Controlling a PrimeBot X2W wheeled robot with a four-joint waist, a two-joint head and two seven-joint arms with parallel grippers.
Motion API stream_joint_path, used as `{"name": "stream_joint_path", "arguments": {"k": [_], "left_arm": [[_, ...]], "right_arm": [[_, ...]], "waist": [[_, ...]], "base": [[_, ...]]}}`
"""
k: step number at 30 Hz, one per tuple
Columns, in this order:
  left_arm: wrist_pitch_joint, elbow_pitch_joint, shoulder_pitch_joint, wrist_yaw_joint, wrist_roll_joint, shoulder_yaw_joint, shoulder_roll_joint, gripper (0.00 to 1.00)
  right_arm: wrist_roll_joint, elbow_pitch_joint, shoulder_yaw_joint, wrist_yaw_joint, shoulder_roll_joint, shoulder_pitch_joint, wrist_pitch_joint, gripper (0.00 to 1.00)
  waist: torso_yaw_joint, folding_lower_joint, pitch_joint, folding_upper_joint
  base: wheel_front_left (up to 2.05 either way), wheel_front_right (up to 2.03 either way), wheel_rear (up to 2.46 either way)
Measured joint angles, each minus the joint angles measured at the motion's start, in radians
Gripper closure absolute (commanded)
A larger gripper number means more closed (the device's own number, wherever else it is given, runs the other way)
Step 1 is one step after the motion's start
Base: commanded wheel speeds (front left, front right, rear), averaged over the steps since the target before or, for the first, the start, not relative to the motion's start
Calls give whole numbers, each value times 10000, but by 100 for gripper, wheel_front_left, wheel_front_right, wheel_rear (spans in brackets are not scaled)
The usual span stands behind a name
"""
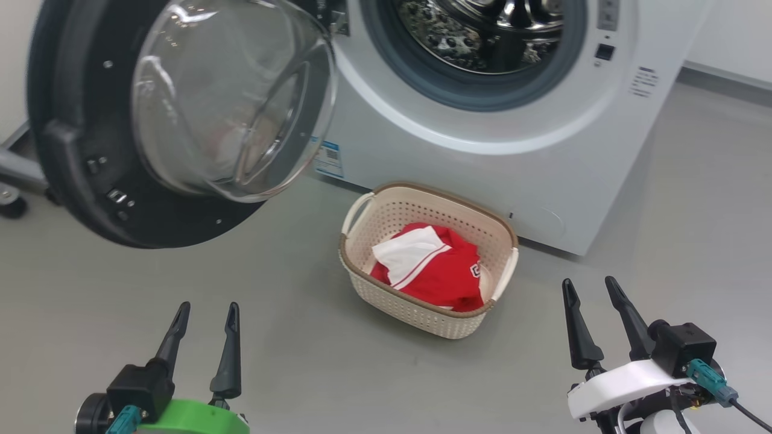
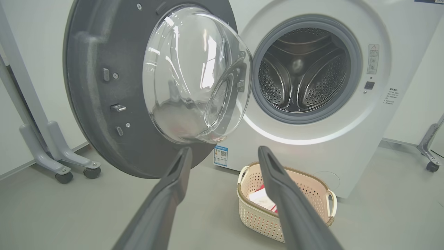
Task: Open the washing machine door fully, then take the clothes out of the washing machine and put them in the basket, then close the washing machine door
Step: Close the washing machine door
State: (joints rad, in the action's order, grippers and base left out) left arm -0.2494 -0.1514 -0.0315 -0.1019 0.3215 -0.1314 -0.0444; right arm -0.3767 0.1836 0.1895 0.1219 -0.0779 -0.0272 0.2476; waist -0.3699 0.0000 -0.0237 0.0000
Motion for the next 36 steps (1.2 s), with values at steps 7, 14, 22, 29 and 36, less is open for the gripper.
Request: {"name": "stream_joint_path", "arguments": {"k": [7,14,22,29,36], "left_arm": [[0,-13,-15,0,-54,29,-13,0],[-2,157,-204,17,-54,372,-35,0],[-25,309,-314,46,-54,472,-33,0],[-25,370,-345,48,-54,548,-33,0],[-25,374,-355,46,-54,548,-31,0]], "right_arm": [[-12,-2,115,0,38,-12,0,0],[-12,50,587,0,117,41,0,0],[-12,163,740,0,117,169,0,0],[-17,192,786,0,117,212,0,0],[-67,213,775,0,117,218,0,0]], "waist": [[-941,0,166,0],[-1486,0,253,0],[-1567,0,248,0],[-1577,0,213,0],[-1565,0,183,0]], "base": [[0,0,0],[0,0,0],[0,0,0],[0,0,0],[0,0,0]]}}
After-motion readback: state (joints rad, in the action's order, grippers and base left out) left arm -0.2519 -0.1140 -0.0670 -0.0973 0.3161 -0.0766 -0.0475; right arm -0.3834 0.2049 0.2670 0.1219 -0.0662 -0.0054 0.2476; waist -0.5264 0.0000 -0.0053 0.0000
